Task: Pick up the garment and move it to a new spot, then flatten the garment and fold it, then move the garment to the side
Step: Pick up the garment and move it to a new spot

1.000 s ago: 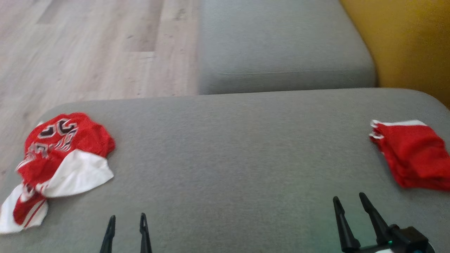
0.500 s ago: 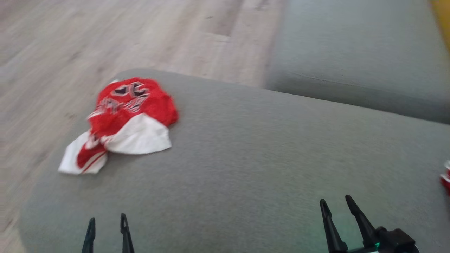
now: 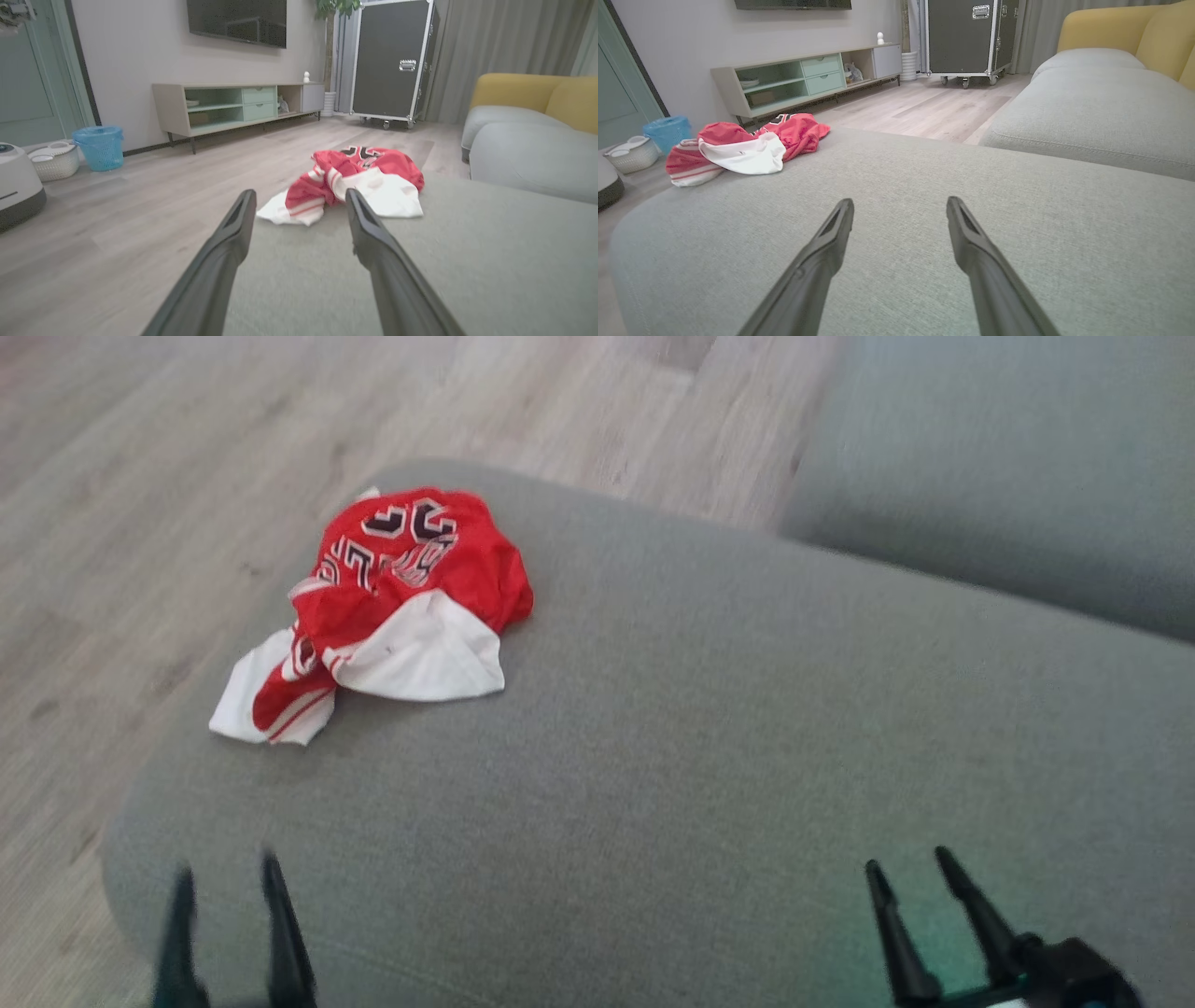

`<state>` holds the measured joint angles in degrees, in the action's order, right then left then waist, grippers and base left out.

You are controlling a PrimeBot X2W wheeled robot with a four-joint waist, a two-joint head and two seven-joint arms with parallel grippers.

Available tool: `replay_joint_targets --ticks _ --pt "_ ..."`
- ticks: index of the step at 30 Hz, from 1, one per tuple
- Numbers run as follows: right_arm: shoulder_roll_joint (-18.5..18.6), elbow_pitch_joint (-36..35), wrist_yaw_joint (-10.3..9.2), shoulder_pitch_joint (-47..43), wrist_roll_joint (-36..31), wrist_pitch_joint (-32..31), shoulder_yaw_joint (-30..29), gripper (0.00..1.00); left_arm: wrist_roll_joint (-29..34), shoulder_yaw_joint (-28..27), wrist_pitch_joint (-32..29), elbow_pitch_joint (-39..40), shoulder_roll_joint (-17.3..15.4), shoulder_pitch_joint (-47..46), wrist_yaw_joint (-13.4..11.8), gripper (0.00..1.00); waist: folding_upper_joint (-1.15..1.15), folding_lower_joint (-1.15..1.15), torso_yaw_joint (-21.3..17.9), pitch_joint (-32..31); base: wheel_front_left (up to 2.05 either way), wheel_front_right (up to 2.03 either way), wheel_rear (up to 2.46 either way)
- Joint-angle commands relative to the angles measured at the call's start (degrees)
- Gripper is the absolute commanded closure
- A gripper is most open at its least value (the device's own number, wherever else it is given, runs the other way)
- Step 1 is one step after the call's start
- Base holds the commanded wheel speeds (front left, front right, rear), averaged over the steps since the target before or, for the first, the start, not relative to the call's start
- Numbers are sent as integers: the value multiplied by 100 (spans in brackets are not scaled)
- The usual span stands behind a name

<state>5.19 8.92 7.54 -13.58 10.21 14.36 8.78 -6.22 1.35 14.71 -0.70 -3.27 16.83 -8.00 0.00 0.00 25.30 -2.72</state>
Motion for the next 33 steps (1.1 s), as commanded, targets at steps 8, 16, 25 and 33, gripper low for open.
replay_joint_targets --ticks 8,16,25,33 --pt "822 -439 -5 538 -247 63 -91 0 111 -355 26 -492 -373 -2641 332 0 0 0 -77 1322 0 0 0" --pt "1280 -644 -5 845 -332 63 -232 0 -211 -566 -806 -3065 -741 -5359 423 0 0 0 -283 2258 0 0 0" --pt "1657 -919 -5 1122 -372 63 -264 0 -739 -971 -1728 -5820 -952 -6939 301 0 0 0 -550 3111 0 0 0" --pt "1584 -942 -5 1344 -337 63 -256 0 -911 -1080 -1189 -6797 -1179 -7123 434 100 0 0 -689 3209 0 0 0"
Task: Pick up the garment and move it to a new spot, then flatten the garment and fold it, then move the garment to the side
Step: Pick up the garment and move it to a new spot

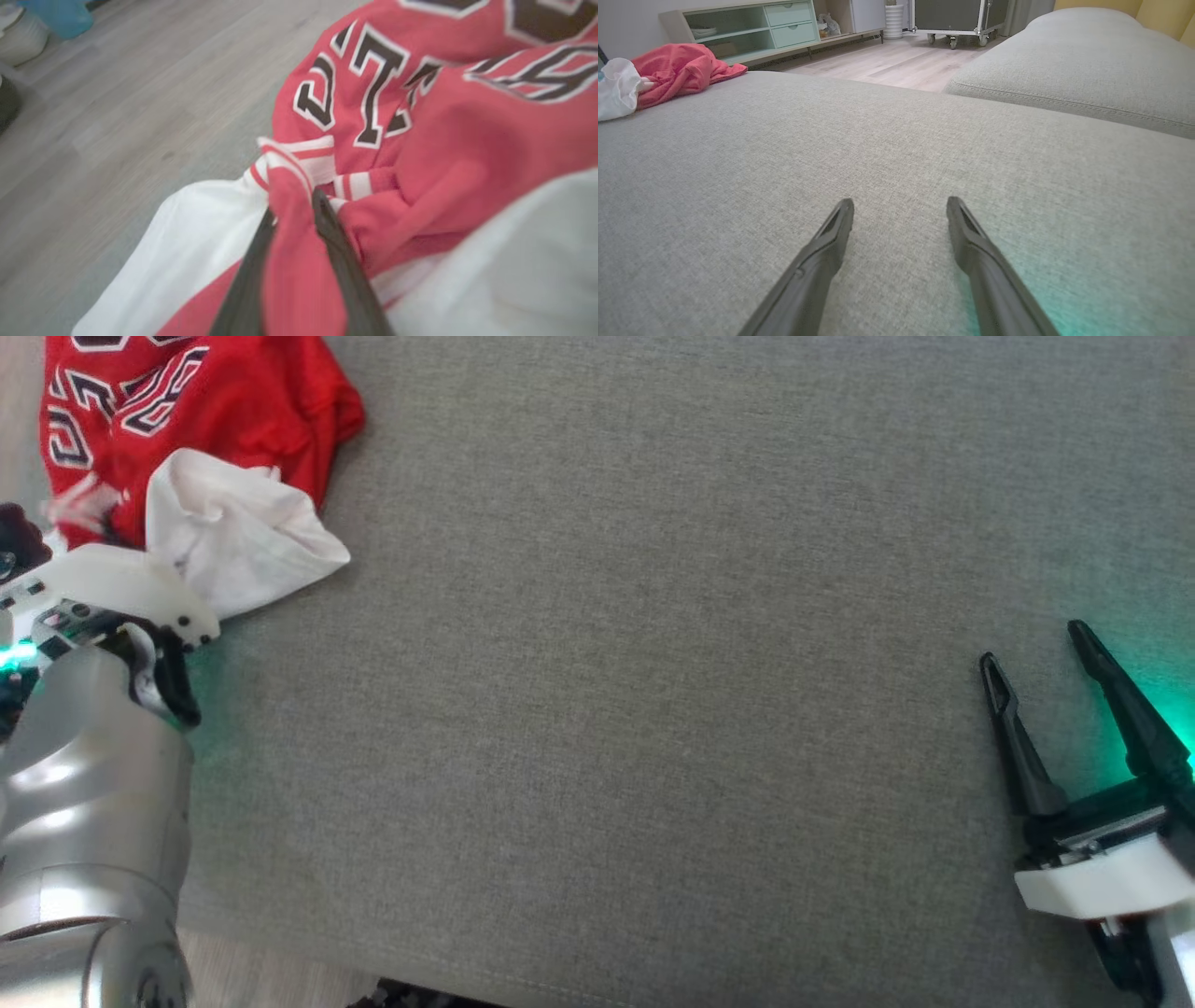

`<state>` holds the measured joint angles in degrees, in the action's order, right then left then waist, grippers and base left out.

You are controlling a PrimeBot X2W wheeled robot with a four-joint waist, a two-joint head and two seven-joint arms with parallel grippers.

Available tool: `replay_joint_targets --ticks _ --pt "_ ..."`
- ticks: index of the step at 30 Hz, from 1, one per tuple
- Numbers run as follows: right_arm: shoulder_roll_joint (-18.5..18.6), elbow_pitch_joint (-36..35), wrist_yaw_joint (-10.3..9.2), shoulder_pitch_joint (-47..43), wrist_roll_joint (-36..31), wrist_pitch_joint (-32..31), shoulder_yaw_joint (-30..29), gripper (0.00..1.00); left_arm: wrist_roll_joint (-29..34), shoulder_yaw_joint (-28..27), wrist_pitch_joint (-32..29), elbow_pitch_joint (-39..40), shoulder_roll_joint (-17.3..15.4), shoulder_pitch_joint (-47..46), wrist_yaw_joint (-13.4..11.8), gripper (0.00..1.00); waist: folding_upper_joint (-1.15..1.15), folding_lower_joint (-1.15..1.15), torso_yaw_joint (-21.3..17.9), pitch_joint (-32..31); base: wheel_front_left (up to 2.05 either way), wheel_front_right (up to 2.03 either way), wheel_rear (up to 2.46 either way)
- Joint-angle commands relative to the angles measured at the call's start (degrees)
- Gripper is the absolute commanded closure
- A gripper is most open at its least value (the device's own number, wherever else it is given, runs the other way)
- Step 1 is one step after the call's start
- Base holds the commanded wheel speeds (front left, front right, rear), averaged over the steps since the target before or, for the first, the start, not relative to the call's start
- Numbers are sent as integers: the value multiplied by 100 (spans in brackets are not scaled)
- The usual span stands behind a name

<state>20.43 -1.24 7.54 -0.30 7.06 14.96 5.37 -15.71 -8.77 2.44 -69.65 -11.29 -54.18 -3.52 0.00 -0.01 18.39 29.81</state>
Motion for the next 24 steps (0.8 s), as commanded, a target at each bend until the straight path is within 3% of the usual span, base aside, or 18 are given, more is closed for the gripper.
replay_joint_targets --ticks 1,6,13,19,24 --pt "37 98 -5 23 -34 4 98 0 39 -53 310 141 -400 -49 79 100 0 1 -9 -105 0 0 0" --pt "-217 268 -5 111 16 4 297 0 229 188 1129 349 -667 -206 558 100 0 1 -176 -718 0 0 0" --pt "-729 577 -5 89 131 4 627 0 486 562 1252 1254 -968 -500 960 100 0 1 -725 -1881 0 0 0" --pt "-976 701 -5 -114 214 4 773 0 408 954 1251 1859 -921 -636 1086 100 0 1 -1313 -2584 0 0 0" --pt "-1074 721 -5 -308 259 4 804 0 -87 1754 890 2662 -809 -569 1098 100 0 1 -1992 -3026 0 0 0"
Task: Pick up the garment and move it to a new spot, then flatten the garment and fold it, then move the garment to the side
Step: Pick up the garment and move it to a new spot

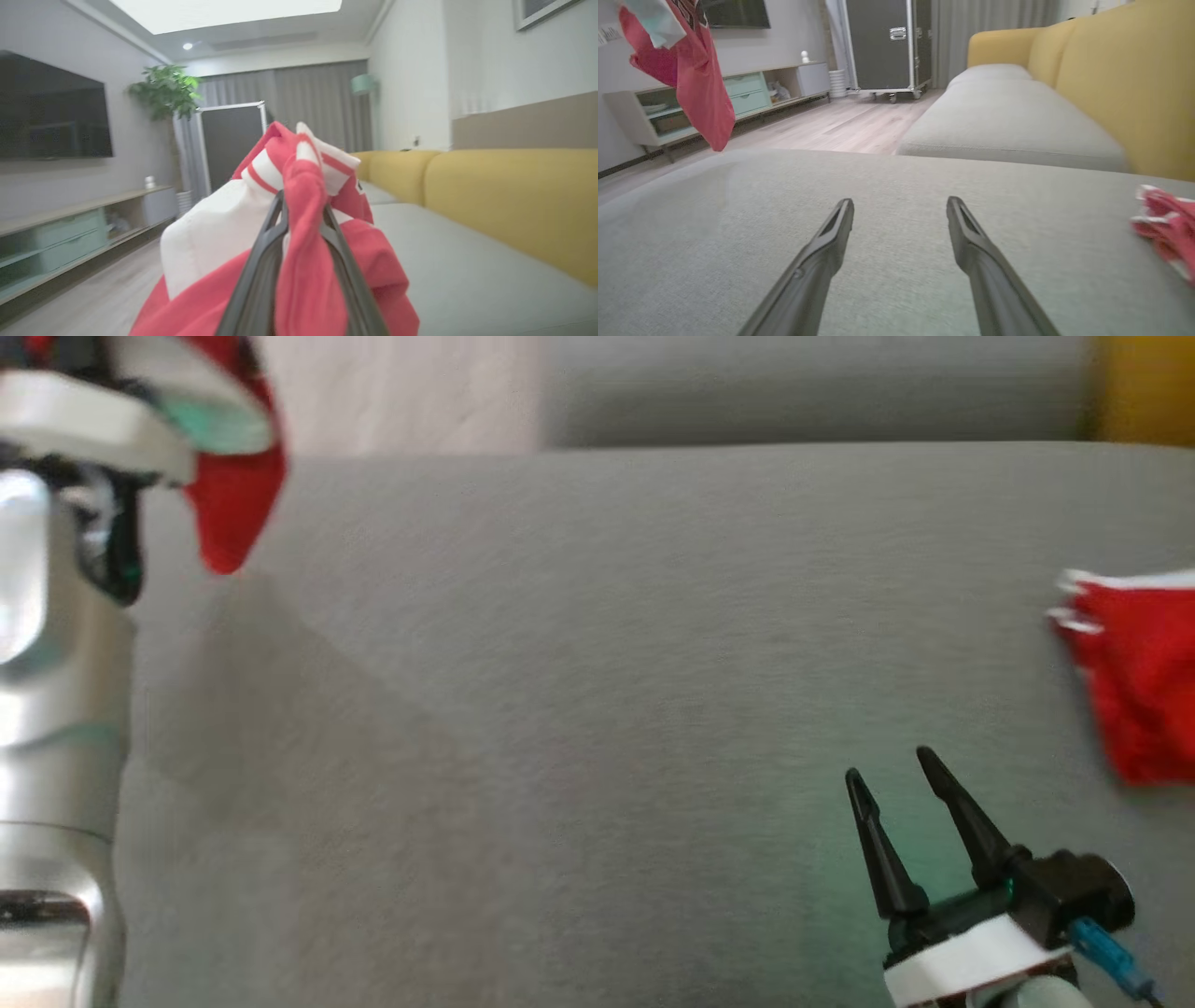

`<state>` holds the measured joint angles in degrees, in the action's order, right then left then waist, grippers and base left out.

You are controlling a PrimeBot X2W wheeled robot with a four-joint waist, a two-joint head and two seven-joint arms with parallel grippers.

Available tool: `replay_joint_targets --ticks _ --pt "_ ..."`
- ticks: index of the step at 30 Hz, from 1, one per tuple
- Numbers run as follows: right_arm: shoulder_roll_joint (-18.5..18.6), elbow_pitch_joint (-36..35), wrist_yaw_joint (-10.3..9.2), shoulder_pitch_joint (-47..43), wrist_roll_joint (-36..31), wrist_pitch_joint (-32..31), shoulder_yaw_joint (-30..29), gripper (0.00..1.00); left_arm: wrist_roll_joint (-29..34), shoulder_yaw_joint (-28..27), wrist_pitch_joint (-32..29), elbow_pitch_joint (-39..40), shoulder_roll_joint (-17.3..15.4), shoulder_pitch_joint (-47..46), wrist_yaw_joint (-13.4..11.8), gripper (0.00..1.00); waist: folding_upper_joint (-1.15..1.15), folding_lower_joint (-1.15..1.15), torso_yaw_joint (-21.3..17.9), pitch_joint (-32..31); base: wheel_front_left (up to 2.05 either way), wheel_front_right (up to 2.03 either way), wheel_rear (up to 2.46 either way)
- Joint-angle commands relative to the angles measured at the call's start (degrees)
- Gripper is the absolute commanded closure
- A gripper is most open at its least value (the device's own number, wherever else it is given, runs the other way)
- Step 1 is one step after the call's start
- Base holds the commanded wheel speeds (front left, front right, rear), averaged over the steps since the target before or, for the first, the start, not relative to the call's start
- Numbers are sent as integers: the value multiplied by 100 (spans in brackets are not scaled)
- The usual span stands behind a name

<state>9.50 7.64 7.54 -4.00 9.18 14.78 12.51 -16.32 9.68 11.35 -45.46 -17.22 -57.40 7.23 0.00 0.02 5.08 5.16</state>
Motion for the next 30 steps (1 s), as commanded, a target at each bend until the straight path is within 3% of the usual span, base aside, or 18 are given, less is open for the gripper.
replay_joint_targets --ticks 1,7,13,18,24,25,26,27,30 --pt "11 -184 -5 42 44 22 86 0 -156 70 -105 461 -224 -204 23 100 0 -2 -797 -594 0 0 0" --pt "-41 -277 -5 35 9 22 94 0 -727 687 -680 1608 -291 280 24 100 0 -2 -1524 -573 0 0 0" --pt "-91 -367 -5 117 11 22 152 0 -815 1057 -948 2012 -74 1023 2 100 0 -2 -2005 -195 0 0 0" --pt "-204 -438 -5 274 -7 22 103 0 -642 1556 -943 1724 208 1643 -21 100 0 -2 -2178 388 0 0 0" --pt "-324 -355 -5 428 -53 22 128 0 -334 2035 -330 845 664 2244 -228 100 0 -2 -2127 761 0 0 0" --pt "-326 -326 -5 448 -77 22 150 0 -340 2076 -231 693 771 2320 -248 92 0 -2 -2084 766 0 0 0" --pt "-327 -295 -5 465 -94 22 176 0 -358 2109 -151 552 865 2393 -251 17 0 -2 -2046 749 0 0 0" --pt "-330 -266 -5 473 -99 22 166 0 -374 2118 -52 443 950 2451 -286 0 0 -2 -1985 713 0 0 0" --pt "-311 -189 -5 440 -113 22 98 0 -370 2152 217 300 1127 2670 -416 0 0 -2 -1756 492 0 0 0"
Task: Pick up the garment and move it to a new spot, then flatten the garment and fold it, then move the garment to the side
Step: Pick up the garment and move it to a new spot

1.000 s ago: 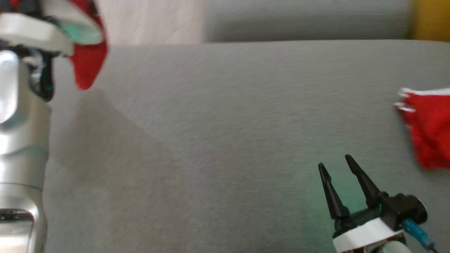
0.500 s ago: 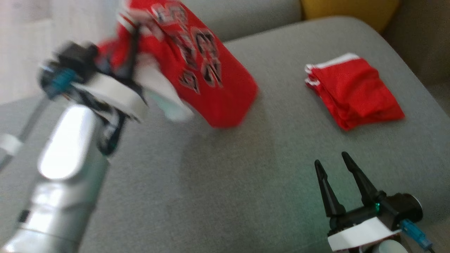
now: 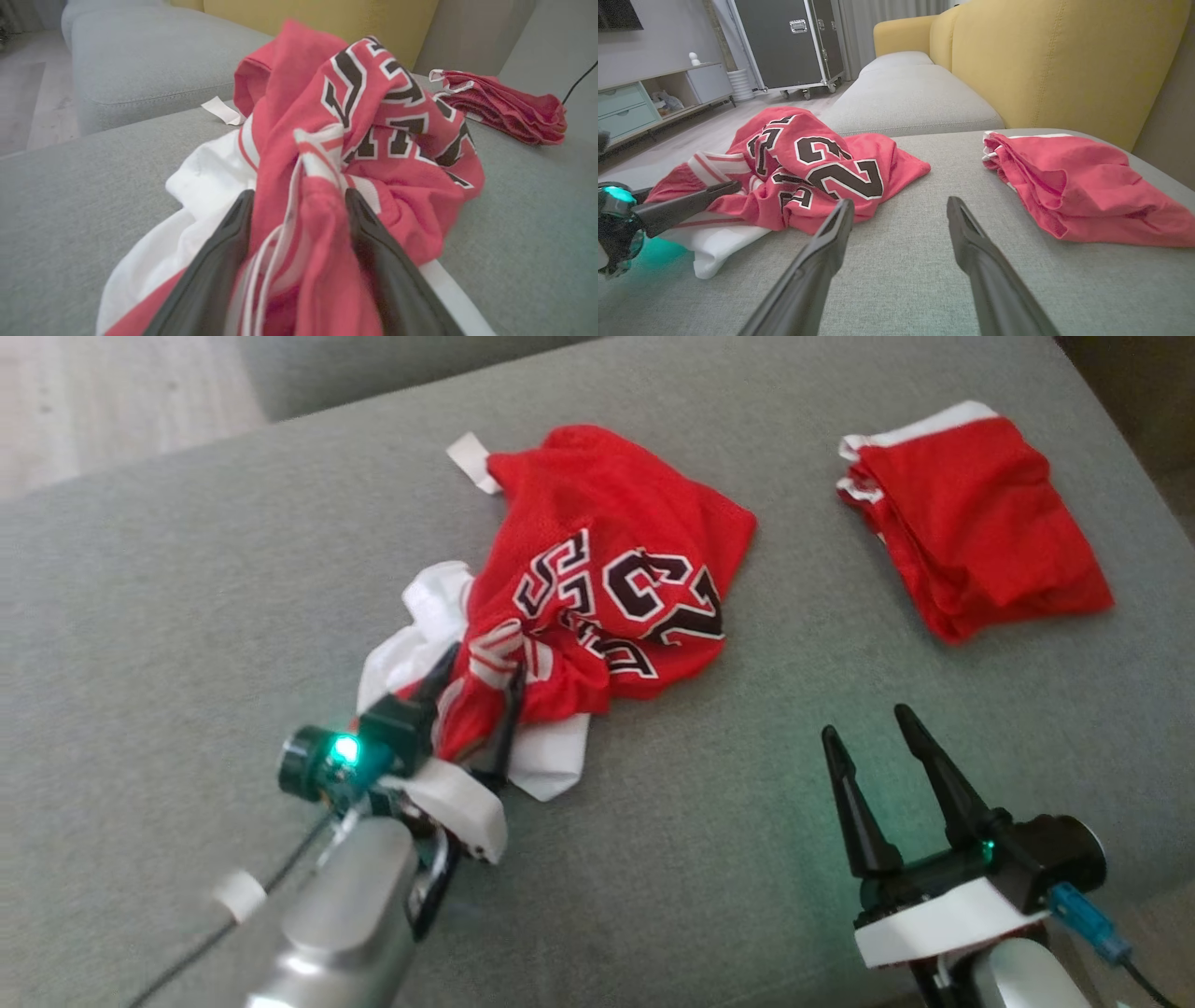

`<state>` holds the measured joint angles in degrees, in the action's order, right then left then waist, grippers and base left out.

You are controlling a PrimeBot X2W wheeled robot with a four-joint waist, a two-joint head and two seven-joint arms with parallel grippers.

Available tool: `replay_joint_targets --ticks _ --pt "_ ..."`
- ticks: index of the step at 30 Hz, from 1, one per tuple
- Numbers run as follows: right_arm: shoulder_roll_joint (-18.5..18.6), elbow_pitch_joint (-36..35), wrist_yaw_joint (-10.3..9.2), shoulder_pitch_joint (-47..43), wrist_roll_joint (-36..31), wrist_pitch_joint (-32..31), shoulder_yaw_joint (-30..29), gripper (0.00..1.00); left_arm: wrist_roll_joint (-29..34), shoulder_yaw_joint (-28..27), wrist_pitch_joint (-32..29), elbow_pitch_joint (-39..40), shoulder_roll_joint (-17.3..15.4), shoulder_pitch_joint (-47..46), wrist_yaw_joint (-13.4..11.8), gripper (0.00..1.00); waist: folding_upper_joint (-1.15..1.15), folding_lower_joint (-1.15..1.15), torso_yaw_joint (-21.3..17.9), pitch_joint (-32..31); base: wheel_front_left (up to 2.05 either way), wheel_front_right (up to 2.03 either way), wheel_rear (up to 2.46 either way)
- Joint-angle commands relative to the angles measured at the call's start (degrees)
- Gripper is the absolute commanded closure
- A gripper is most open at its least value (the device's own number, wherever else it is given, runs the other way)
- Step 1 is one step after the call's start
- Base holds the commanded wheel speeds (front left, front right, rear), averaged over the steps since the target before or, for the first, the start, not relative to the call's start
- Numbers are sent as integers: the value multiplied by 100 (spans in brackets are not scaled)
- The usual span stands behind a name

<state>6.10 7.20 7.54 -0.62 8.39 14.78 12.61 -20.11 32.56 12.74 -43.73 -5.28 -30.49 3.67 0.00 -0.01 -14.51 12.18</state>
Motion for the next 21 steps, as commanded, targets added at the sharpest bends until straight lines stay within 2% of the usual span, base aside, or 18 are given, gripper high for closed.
replay_joint_targets --ticks 1,4,5,14,18,21 --pt "33 -124 -5 73 -31 22 51 0 37 -126 141 159 -31 69 -127 0 0 1 297 -310 0 0 0" --pt "54 -52 -5 -47 -26 22 -26 0 -5 -285 216 470 44 496 -342 0 0 1 568 -658 0 0 0" --pt "54 -52 -5 -47 -26 22 -26 0 -5 -285 216 470 44 496 -342 0 0 1 568 -658 0 0 0" --pt "56 22 -5 -473 19 22 -350 0 402 -1395 224 2869 83 2536 -1071 0 0 1 1266 -1416 0 0 0" --pt "30 6 -5 -606 2 22 -411 0 770 -1876 225 3828 127 3282 -1250 0 0 1 1386 -1616 0 0 0" --pt "12 -26 -5 -712 -47 22 -465 0 977 -2149 225 4409 169 3774 -1268 0 0 1 1440 -1712 0 0 0"
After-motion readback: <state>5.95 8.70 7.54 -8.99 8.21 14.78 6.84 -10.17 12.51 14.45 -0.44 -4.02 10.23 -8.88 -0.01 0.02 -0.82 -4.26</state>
